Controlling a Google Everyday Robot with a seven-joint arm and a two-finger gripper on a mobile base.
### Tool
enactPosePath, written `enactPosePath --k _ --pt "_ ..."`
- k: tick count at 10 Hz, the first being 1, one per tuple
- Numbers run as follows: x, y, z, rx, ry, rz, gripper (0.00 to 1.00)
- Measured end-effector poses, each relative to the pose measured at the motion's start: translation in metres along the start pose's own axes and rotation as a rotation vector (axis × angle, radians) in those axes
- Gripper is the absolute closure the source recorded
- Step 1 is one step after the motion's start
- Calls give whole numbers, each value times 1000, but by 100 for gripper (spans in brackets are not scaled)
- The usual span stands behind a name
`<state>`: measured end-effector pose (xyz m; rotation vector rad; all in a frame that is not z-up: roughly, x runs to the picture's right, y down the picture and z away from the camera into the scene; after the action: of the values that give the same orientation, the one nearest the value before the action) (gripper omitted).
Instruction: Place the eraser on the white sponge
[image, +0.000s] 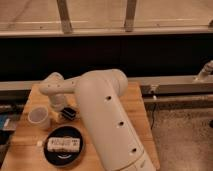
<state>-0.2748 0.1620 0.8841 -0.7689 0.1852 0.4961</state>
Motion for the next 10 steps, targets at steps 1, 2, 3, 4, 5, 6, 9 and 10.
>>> enactPosePath --k 1,2,3,4,5,6,9,10 --pt "-6 5 -2 2 -6 -13 36" --pt "-14 11 -10 7 -17 -28 36" --pt "-19 15 -14 10 -22 -41 36" --pt "-25 17 -16 10 -30 -55 36" --pt "-29 17 -17 7 -35 -64 36" --pt "-34 19 -16 5 -39 -76 36" --pt "-47 27 -9 -18 -46 -110 36" --pt "-49 27 -6 -19 -40 -121 40"
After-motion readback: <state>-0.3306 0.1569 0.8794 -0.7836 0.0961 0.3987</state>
